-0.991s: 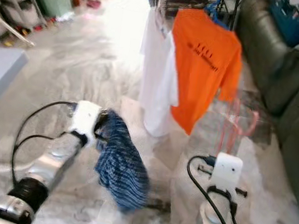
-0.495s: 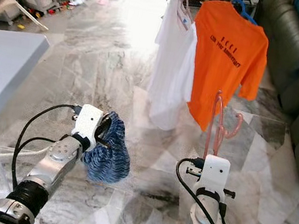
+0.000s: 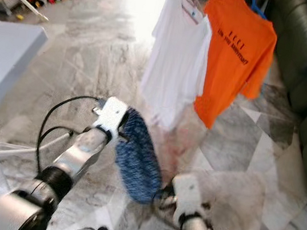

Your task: Hang hanger

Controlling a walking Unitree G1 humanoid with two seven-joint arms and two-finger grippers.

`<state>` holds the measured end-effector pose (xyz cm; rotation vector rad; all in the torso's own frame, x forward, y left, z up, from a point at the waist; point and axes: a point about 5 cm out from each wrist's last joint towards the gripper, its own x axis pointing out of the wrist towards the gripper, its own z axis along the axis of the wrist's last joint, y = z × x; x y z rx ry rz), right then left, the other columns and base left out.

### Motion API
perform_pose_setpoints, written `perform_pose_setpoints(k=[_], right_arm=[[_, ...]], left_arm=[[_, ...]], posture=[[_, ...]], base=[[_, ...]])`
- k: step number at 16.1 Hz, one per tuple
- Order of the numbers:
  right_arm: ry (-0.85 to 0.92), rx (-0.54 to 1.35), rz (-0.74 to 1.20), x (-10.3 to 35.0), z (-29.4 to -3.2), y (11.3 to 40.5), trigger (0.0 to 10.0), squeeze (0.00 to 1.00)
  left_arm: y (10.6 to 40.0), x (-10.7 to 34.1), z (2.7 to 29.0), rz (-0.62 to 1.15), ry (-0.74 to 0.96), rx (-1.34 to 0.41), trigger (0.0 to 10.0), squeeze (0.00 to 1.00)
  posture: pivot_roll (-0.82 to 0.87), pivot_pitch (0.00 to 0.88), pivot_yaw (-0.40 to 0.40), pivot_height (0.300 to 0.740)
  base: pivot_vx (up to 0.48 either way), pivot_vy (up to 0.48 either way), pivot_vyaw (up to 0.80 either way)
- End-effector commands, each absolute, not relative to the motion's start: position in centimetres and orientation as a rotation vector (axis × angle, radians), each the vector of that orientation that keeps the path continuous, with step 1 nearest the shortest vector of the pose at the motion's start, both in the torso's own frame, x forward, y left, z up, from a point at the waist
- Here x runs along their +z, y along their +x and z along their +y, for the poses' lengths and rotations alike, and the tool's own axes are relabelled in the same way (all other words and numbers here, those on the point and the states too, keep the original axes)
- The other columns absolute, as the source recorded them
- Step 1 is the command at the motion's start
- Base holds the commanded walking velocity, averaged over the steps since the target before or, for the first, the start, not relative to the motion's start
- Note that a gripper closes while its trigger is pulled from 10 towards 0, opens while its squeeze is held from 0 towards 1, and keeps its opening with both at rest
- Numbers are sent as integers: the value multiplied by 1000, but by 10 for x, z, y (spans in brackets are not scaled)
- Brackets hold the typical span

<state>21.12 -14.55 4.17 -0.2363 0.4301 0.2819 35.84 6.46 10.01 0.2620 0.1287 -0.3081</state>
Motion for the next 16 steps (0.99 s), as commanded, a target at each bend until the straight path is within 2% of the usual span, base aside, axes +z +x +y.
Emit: perform_pose_setpoints(k=[1,4,8,11,14,16], right_arm=[[-221,380,466,45,-137,204,10000,0],[-227,444,538,47,-135,195,10000,0],[-404,464,645,38,-146,185,10000,0],[-423,576,666,42,-137,181,10000,0],[-368,609,617,46,-126,187,10000,0],[-334,655,529,56,-113,194,10000,0]], left_arm=[[363,102,65,141,327,-280,10000,0],[373,113,71,94,441,-165,10000,0],[380,118,88,98,532,-21,10000,0],[379,115,101,106,611,98,10000,0],[380,116,97,112,582,58,10000,0],[380,117,83,123,509,-28,10000,0]], posture=[[-210,276,93,740],[-228,274,113,740],[-227,272,136,740],[-220,276,144,740],[-209,274,148,740],[-204,272,149,740]], base=[[0,0,0],[0,0,0],[0,0,0],[0,0,0],[0,0,0],[0,0,0]])
